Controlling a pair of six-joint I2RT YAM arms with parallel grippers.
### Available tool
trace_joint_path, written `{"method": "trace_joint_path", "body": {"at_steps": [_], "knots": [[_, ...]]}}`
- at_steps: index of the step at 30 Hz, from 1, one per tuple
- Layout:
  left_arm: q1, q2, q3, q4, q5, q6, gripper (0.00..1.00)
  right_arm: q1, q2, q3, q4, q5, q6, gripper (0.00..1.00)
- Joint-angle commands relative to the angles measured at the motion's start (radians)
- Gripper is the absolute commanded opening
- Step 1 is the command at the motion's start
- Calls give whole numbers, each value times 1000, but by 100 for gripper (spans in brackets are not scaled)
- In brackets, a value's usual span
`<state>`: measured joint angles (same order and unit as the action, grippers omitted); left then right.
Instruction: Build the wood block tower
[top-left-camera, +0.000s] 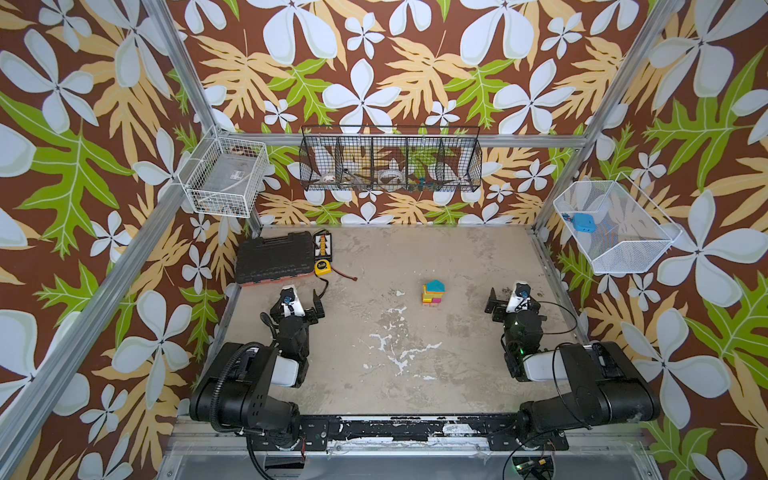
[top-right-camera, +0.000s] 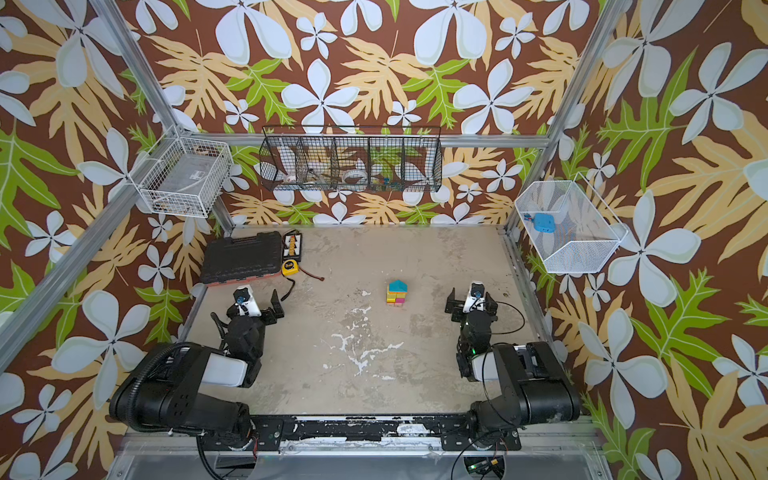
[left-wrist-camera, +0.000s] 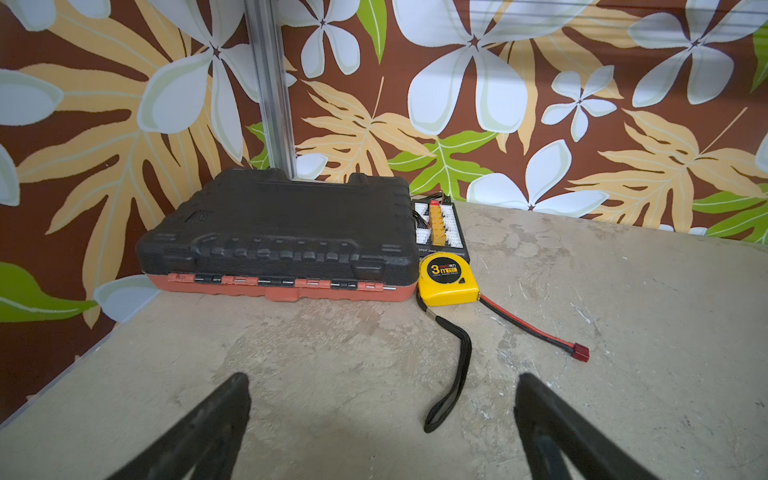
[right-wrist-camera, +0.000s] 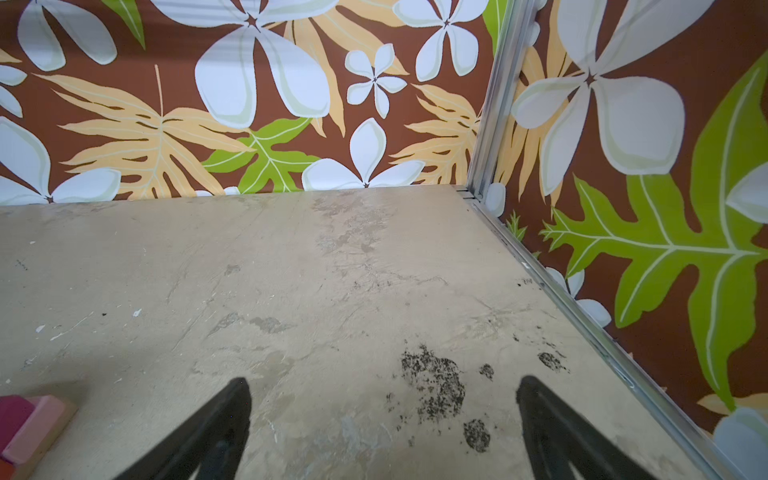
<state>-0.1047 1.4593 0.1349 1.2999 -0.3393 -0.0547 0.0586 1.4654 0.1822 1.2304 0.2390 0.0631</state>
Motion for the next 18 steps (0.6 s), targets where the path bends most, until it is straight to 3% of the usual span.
{"method": "trace_joint_path", "body": {"at_steps": [1, 18], "knots": [[2, 0, 0, 45, -2, -11, 100, 2, 1, 3, -16, 19, 4, 100], [3, 0, 0, 45, -2, -11, 100, 3, 3, 11, -27, 16, 6, 100]]}}
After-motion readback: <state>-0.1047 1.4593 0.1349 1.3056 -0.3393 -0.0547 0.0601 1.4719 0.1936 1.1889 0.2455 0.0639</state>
